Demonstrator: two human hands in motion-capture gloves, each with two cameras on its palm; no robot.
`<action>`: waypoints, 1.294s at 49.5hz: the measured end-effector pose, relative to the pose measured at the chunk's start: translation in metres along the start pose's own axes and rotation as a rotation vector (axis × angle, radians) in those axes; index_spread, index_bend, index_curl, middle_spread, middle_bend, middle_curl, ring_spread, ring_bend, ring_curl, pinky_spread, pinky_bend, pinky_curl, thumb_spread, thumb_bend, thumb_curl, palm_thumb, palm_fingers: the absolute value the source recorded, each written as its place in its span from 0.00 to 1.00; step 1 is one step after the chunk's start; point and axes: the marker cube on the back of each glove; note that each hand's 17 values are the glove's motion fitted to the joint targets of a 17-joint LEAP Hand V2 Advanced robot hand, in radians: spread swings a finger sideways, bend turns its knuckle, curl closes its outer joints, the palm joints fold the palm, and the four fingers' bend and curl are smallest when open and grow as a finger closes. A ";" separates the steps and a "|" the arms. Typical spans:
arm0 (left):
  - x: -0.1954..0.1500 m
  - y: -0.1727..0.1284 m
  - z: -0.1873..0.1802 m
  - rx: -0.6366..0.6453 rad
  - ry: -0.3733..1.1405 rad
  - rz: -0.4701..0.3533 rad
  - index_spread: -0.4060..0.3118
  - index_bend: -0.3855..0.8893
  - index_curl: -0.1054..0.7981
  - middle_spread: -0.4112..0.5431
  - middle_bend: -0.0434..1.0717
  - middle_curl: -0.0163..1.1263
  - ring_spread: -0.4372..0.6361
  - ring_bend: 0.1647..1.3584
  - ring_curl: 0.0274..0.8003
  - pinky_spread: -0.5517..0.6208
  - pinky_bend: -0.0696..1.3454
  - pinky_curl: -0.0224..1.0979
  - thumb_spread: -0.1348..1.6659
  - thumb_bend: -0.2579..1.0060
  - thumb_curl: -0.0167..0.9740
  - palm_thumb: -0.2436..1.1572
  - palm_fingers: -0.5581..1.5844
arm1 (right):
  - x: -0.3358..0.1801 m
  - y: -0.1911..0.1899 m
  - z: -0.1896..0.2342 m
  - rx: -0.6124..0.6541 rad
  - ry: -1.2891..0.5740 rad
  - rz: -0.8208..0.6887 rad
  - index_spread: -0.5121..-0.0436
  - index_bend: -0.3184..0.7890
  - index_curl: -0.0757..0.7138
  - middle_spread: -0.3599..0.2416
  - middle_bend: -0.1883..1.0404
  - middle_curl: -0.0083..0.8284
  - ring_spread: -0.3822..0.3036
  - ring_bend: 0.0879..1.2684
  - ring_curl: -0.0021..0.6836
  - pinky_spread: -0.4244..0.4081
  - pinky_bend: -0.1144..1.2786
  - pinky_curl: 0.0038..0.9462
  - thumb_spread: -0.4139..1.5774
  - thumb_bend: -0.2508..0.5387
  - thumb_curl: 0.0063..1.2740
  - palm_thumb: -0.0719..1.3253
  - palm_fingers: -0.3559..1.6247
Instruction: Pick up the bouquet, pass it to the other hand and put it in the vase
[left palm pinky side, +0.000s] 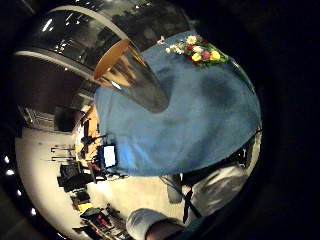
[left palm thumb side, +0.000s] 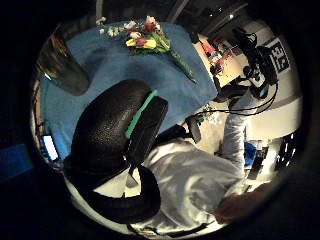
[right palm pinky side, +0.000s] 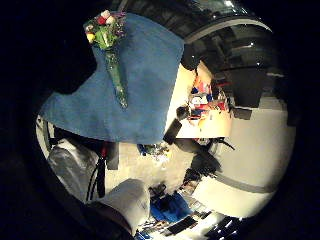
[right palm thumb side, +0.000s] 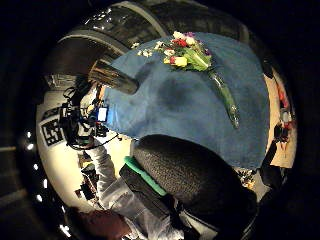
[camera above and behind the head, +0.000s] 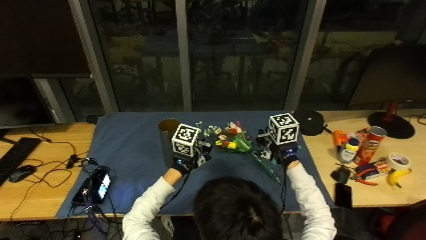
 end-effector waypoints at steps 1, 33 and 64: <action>0.000 0.002 0.001 -0.002 0.002 -0.003 0.54 0.50 0.20 0.50 0.22 0.06 0.50 0.18 0.05 0.60 0.25 0.07 0.30 0.25 0.05 0.26 0.49 | 0.000 0.001 0.000 -0.001 0.000 0.000 0.67 0.38 0.12 0.60 0.28 0.04 0.65 0.17 0.07 0.61 0.38 0.10 0.41 0.41 0.03 0.15 0.27; 0.005 -0.014 -0.006 -0.064 0.110 -0.010 0.54 0.42 0.45 0.58 0.19 0.23 0.63 0.23 0.27 0.74 0.26 0.25 0.66 0.19 0.22 0.27 0.44 | 0.013 0.003 -0.026 0.017 -0.077 0.133 0.31 0.34 0.24 0.63 0.31 0.27 0.76 0.41 0.35 0.78 0.60 0.34 0.71 0.29 0.15 0.17 0.31; 0.010 -0.014 -0.045 0.125 0.091 0.003 0.61 0.41 0.43 0.61 0.21 0.29 0.64 0.28 0.33 0.76 0.30 0.31 0.67 0.19 0.27 0.25 0.40 | 0.077 -0.083 0.042 -0.112 -0.244 0.513 0.70 0.32 0.17 0.67 0.38 0.43 0.61 0.56 0.50 0.70 0.68 0.39 0.71 0.29 0.21 0.21 0.39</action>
